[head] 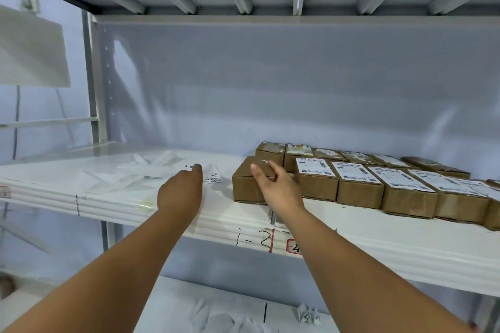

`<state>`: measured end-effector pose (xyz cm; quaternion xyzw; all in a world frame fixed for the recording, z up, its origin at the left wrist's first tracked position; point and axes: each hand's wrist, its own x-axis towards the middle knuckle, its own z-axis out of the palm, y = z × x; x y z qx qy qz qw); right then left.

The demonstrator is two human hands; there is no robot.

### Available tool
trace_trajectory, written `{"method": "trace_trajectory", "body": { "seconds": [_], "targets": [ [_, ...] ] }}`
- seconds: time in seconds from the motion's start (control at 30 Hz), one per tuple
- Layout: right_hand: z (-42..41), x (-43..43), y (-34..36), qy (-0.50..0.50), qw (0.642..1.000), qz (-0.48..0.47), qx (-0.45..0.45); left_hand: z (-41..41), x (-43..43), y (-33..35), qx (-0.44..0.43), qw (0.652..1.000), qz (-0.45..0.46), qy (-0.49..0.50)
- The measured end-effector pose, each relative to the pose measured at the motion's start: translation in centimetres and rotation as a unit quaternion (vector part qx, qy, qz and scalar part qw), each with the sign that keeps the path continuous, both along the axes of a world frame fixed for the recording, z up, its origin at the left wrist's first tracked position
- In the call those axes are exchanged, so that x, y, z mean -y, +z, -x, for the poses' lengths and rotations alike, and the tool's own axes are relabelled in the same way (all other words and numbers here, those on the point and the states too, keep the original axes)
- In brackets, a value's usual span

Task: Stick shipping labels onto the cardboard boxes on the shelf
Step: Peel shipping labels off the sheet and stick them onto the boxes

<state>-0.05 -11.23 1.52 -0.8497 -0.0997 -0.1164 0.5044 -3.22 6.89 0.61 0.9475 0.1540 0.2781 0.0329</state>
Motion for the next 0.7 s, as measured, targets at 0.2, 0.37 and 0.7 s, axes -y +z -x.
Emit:
{"method": "trace_trajectory", "body": {
  "seconds": [0.2, 0.37, 0.7],
  "targets": [
    [-0.4, -0.2, -0.2, -0.032, 0.997, 0.053, 0.054, -0.6, -1.9, 0.1, 0.155, 0.971, 0.158, -0.088],
    [0.0, -2.7, -0.1, -0.043, 0.855, 0.234, 0.461, -2.0, -4.8, -0.3, 0.080, 0.996, 0.032, -0.018],
    [0.6, -12.0, 1.1, 0.171, 0.849, 0.430, 0.254, -4.0, -7.8, -0.7, -0.030, 0.991, 0.058, 0.121]
  ]
}}
